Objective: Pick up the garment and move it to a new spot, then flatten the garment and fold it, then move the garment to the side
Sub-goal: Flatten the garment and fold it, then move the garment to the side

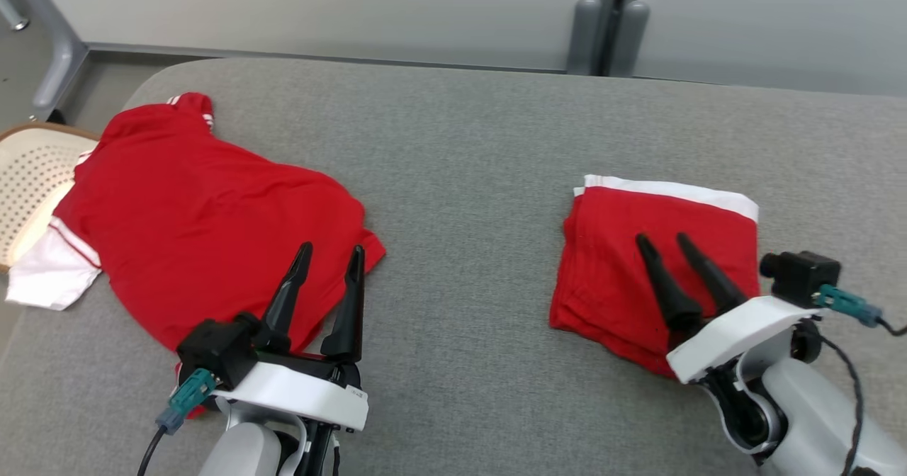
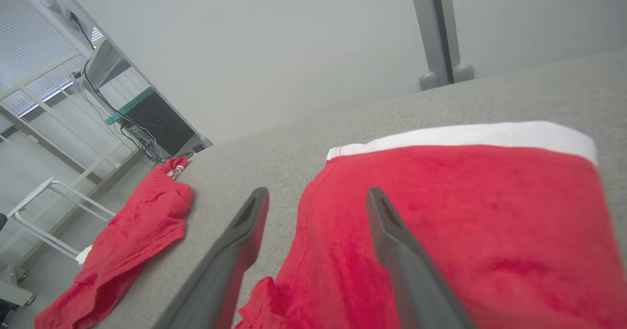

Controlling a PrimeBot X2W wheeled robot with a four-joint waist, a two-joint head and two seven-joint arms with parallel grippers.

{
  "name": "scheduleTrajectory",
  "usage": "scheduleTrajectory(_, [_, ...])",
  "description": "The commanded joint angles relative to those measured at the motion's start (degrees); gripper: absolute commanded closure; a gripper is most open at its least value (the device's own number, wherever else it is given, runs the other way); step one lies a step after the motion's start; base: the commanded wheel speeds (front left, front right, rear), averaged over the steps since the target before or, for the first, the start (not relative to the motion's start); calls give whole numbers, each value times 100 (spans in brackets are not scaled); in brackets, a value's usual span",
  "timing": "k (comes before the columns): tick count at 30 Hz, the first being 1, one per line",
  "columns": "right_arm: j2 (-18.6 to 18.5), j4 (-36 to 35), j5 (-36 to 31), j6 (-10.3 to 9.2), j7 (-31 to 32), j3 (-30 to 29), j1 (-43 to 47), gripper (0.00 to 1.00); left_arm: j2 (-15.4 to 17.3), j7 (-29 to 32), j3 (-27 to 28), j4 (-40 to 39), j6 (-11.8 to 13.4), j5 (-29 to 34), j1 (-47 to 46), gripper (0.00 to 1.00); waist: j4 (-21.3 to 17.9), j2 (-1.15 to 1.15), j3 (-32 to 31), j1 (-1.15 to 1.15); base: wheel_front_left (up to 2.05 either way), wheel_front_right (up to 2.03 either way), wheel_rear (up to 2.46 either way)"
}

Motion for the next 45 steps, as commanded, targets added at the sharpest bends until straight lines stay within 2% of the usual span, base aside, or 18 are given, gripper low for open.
scheduleTrajectory(1, [-54,-46,-50,1,-98,-51,-48,0,21,-27,34,-34,-11,42,-61,0,-122,0,-55,0,0,0,0])
scheduleTrajectory(5, [-285,56,-520,1,-363,-423,-57,0,19,-27,66,-102,-33,100,-69,0,-343,0,-131,0,0,0,0])
scheduleTrajectory(11, [-304,11,-1685,1,-475,-1230,186,0,20,-26,60,-211,-59,164,-92,0,-609,0,-189,0,0,0,0])
scheduleTrajectory(17, [148,-654,-2763,1,-477,-2398,844,0,19,-26,58,-252,-29,184,23,0,-793,0,-218,0,0,0,0])
scheduleTrajectory(24, [519,-1159,-3565,1,-479,-2940,1398,0,20,-26,82,-340,49,106,147,0,-853,0,-185,0,0,0,0])
scheduleTrajectory(35, [682,-1079,-3725,1,-480,-2953,1441,0,20,-26,49,-397,76,44,139,0,-768,0,-103,0,0,0,0])
scheduleTrajectory(45, [655,-133,-2894,1,-245,-2464,788,0,20,-26,-74,-322,30,96,-99,0,-514,0,390,0,0,0,0])
